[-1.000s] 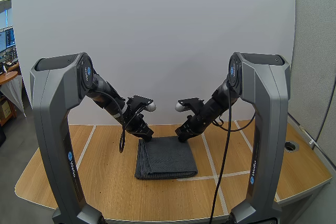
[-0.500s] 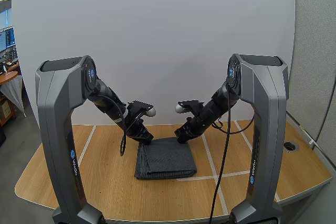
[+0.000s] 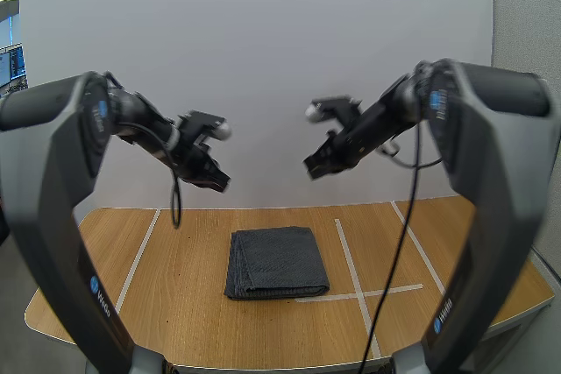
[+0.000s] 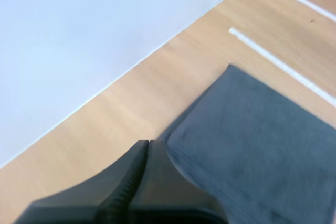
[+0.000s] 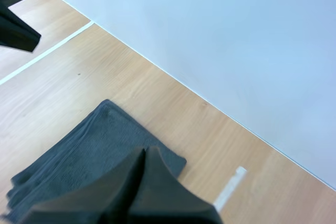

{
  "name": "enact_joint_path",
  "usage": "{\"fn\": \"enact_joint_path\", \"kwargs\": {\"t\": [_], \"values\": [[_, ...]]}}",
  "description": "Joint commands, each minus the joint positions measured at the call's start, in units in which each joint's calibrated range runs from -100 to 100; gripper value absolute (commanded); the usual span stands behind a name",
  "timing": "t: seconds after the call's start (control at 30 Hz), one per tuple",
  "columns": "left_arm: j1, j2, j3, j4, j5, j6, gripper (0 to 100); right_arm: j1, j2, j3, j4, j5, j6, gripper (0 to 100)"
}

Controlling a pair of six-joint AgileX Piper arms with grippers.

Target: Fold the towel

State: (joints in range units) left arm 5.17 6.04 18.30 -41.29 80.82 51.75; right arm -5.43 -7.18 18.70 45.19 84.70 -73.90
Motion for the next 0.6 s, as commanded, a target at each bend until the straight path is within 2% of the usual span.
{"fn": "enact_joint_path", "kwargs": {"t": [0.0, 0.2, 0.3, 0.33, 0.4, 0.43, 0.47, 0.5, 0.57], "values": [[4.23, -11.11, 7.32, 3.08, 6.46, 0.4, 0, -0.36, -18.71, 9.1, -5.29, 2.45, 2.96, 0], [7.56, -11.05, 14.37, 4.52, 10.59, 0.09, 0, -0.36, -37.6, 19.42, -10.34, 6.53, 7.36, 0], [8.71, -9.37, 15.66, 3.7, 10.59, 0.19, 9, -0.36, -46.24, 22.66, -11.65, 8.64, 9.88, 0], [8.98, -8.73, 15.66, 3.52, 11.14, 0.19, 15, -0.36, -47.55, 22.99, -11.91, 9.24, 10.4, 0], [10.0, -6.69, 15.66, 2.37, 13.97, 0.19, 41, -0.36, -55.86, 23.66, -14.65, 12.59, 13.64, 0], [10.6, -5.05, 15.66, 0.8, 17.9, 0.19, 70, -0.36, -59.31, 23.66, -16.1, 15.3, 15.7, 0], [10.78, -4.16, 15.66, -0.17, 19.18, 0.3, 95, -0.36, -61.54, 23.66, -16.88, 15.3, 16.2, 0], [10.88, -2.82, 15.66, -1.33, 19.18, 0.3, 100, -0.36, -63.52, 23.66, -17.43, 15.3, 16.48, 0], [10.62, -0.79, 15.66, -2.68, 19.18, 0.3, 100, -0.36, -66.87, 23.66, -18.18, 15.3, 16.78, 0]]}}
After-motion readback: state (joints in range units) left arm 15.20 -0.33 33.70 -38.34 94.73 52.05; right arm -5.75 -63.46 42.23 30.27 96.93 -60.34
